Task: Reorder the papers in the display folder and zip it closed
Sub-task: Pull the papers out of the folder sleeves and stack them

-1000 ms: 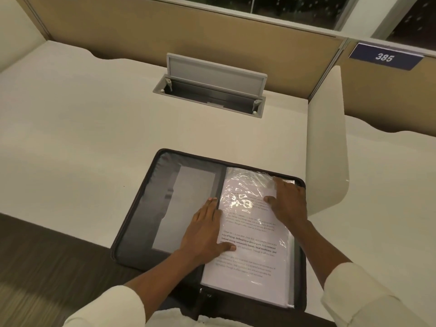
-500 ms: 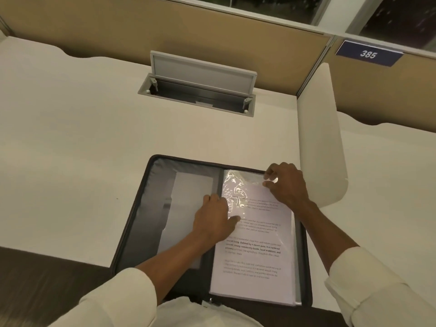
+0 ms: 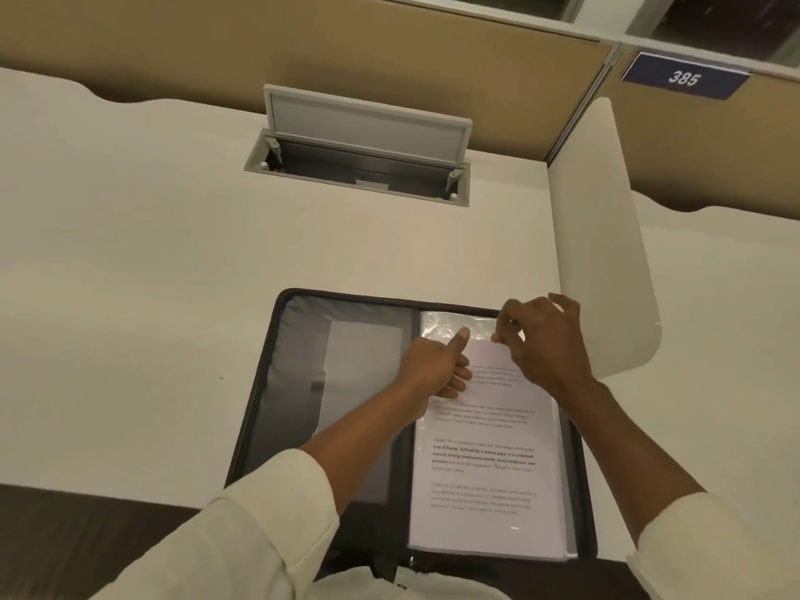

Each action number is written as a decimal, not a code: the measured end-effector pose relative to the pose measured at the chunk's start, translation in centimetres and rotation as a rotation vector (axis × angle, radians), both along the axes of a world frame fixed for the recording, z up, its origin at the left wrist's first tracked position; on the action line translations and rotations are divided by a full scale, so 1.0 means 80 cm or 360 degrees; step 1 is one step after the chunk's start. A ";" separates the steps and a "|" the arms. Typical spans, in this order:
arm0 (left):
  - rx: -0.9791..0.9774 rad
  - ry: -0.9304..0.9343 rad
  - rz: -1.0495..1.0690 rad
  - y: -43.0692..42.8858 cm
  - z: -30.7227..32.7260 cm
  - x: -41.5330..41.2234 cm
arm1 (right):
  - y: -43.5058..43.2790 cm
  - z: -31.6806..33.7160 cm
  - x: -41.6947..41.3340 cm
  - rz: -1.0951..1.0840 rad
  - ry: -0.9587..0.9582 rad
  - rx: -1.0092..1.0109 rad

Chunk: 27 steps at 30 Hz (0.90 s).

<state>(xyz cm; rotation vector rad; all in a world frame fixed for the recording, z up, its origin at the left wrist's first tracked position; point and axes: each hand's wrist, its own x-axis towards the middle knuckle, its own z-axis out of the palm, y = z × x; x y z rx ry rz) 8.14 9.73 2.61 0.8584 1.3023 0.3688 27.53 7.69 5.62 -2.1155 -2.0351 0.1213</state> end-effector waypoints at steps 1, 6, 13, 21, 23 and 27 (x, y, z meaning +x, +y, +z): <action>-0.0032 -0.0018 0.0021 0.004 0.003 0.006 | 0.001 0.004 0.001 0.0028 0.0030 -0.0055; -0.0125 -0.0003 0.0151 0.014 0.011 0.033 | 0.008 0.019 0.005 0.0106 0.0253 -0.0442; -0.0202 0.0035 0.0340 0.006 0.014 0.048 | 0.032 0.016 0.026 0.0001 0.0355 -0.0582; -0.0070 0.0044 0.0517 -0.004 0.016 0.059 | 0.100 0.018 0.018 0.0024 0.0336 -0.1184; -0.0020 0.0042 0.0546 -0.005 0.016 0.058 | 0.116 0.017 0.012 0.0058 0.0324 -0.1373; 0.0112 0.0101 0.0564 -0.009 0.015 0.059 | 0.141 0.014 0.000 0.0028 0.0212 -0.1699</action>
